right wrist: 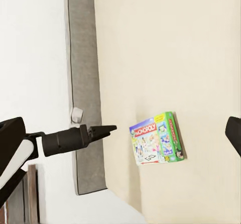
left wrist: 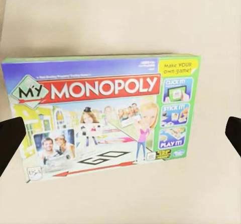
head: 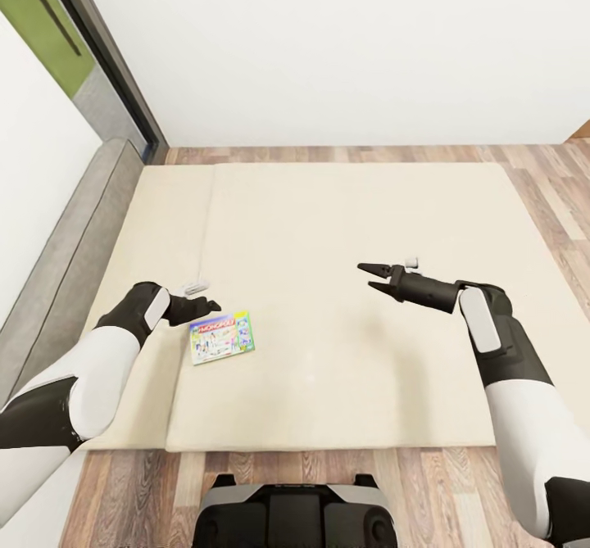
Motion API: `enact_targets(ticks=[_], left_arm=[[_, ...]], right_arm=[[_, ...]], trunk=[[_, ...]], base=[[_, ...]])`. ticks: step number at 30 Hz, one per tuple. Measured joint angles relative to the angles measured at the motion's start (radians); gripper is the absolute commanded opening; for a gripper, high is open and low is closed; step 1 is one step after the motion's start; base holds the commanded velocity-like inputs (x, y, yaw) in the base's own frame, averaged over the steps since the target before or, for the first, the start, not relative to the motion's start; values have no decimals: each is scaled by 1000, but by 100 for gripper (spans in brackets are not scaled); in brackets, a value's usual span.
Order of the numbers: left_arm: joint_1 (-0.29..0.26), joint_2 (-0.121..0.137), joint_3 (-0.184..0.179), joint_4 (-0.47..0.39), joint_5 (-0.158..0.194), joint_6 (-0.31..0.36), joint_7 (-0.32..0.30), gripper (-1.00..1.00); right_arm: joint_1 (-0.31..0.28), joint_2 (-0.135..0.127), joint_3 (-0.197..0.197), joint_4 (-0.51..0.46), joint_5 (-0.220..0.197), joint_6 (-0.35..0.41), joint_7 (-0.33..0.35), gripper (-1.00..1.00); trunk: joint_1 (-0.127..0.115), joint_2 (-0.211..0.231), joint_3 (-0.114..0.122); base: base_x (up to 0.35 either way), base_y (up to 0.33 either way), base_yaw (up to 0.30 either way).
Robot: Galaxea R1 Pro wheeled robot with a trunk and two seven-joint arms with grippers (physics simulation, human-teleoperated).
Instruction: Put all the toys in the child's room - the three board games (two on the bed and one on the table), the two jigsaw puzzles on the table, and the tennis ball on the table - inside the toy box on the table in the child's room.
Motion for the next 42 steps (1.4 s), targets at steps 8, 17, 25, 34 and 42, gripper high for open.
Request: enact_targets(ticks=[8, 17, 25, 34, 42], left_arm=[[-1, 8, 0, -7, 3, 3, 0, 100], [-21, 21, 1, -11, 2, 4, 0, 100], [-30, 24, 1, -14, 1, 3, 0, 100], [-41, 24, 1, -15, 1, -5, 1, 100], [-51, 24, 1, -15, 1, -10, 27, 100]], right_arm=[[-4, 0, 4, 5, -1, 0, -6, 100], [-5, 0, 7, 5, -1, 0, -6, 100], [-4, -2, 10, 5, -1, 0, -5, 100], [-3, -3, 11, 4, 2, 0, -4, 100], [-1, -5, 12, 4, 2, 0, -3, 100]], trunk=[[0, 0, -13], [0, 0, -28], [0, 0, -41], [0, 0, -56], [0, 0, -69]], base=[[0, 0, 0], [0, 0, 0], [0, 0, 0], [0, 0, 0], [0, 0, 0]])
